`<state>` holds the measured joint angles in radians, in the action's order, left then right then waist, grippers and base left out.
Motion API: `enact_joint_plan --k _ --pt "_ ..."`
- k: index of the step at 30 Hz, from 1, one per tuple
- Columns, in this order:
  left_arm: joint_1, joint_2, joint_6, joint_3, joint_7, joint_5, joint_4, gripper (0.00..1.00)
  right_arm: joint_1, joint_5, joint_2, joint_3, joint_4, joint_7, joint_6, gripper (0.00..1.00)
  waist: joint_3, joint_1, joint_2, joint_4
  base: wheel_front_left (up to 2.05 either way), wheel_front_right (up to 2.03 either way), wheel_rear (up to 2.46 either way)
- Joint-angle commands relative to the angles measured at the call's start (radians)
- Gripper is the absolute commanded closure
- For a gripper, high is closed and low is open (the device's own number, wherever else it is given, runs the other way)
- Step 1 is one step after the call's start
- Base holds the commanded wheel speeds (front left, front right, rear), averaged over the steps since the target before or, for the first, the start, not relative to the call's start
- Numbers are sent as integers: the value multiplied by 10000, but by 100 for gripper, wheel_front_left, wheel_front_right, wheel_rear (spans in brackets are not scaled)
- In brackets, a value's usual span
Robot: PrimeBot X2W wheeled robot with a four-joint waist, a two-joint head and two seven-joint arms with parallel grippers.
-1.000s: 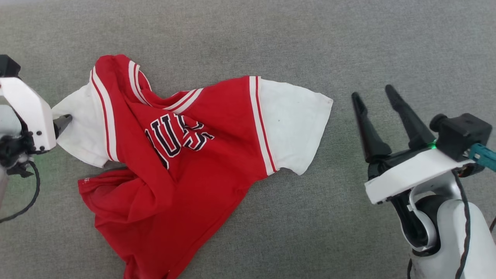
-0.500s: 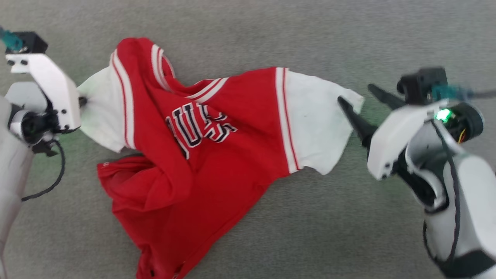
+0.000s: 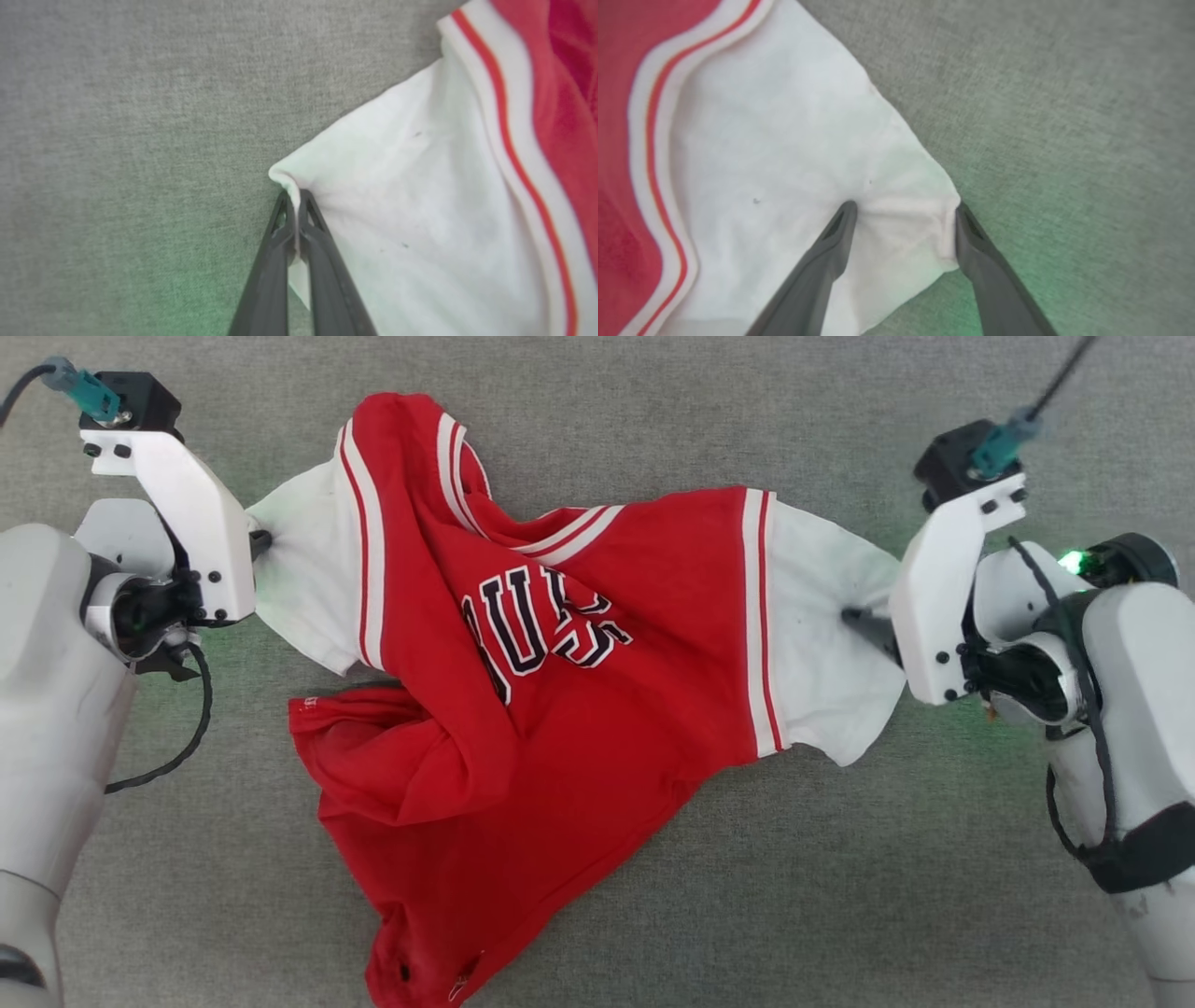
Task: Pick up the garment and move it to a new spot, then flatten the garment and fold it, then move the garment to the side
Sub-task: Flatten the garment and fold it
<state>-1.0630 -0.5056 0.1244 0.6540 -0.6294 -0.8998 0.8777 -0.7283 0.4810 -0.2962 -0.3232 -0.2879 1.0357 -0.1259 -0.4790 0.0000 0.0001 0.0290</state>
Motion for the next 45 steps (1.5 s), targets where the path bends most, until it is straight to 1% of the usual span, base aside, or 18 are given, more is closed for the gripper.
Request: enact_joint_plan --k 1,2,4,7,9,15,16,19,26,28,31,36,41,45 --pt "389 490 67 276 -77 -129 158 100 1498 571 351 -1045 -1016 1394 -88 55 -17 0 -1 72 0 0 0" --pt "390 538 69 281 -85 -143 170 100 1511 819 382 -1089 -938 1537 -88 100 -20 0 -1 96 0 0 0" --pt "409 598 73 319 -53 -194 208 100 1495 1156 339 -1143 -743 1661 -89 100 -7 0 -1 140 0 0 0" --pt "342 546 75 189 60 -324 257 100 1082 1621 230 -706 -143 899 -86 100 96 0 -1 165 0 0 0" --pt "245 408 76 59 142 -405 247 100 844 2005 220 -349 193 496 -83 100 234 0 -1 130 0 0 0" --pt "-200 -69 -74 -127 234 -358 -126 100 292 2819 -246 492 1005 -160 -70 100 964 0 -1 37 0 0 0" --pt "-200 -69 -74 -127 234 -358 -126 100 292 2819 -246 492 1005 -160 -70 100 964 0 -1 37 0 0 0" --pt "-293 -244 -144 -174 164 -379 -505 100 135 2993 -420 715 1250 -355 -70 100 1437 0 -1 0 0 0 0" --pt "-474 -724 -402 -356 -18 -453 -1720 100 -427 3145 -790 1277 1576 -938 -70 100 2583 0 -1 -37 0 0 0" --pt "-547 -854 -483 -467 -125 -552 -2111 100 -645 3116 -901 1336 1681 -1117 -70 100 2854 0 -1 -37 0 0 0" --pt "-679 -1073 -727 -605 -190 -560 -2608 100 -978 3106 -1037 1319 1777 -1439 -70 100 3263 0 -1 -58 0 0 0" --pt "-889 -1320 -1015 -794 -292 -614 -3333 100 -1637 3375 -1060 1260 1804 -1969 -70 100 3897 0 -1 -155 0 0 0" --pt "-1141 -1508 -1332 -1058 -337 -699 -3884 100 -2330 3564 -1180 1013 1740 -2526 -70 100 4344 0 -1 -283 0 0 0" --pt "-1358 -1612 -1489 -1222 -391 -739 -4154 100 -2831 3594 -1307 810 1564 -3023 -70 100 4563 0 -1 -368 0 0 0"
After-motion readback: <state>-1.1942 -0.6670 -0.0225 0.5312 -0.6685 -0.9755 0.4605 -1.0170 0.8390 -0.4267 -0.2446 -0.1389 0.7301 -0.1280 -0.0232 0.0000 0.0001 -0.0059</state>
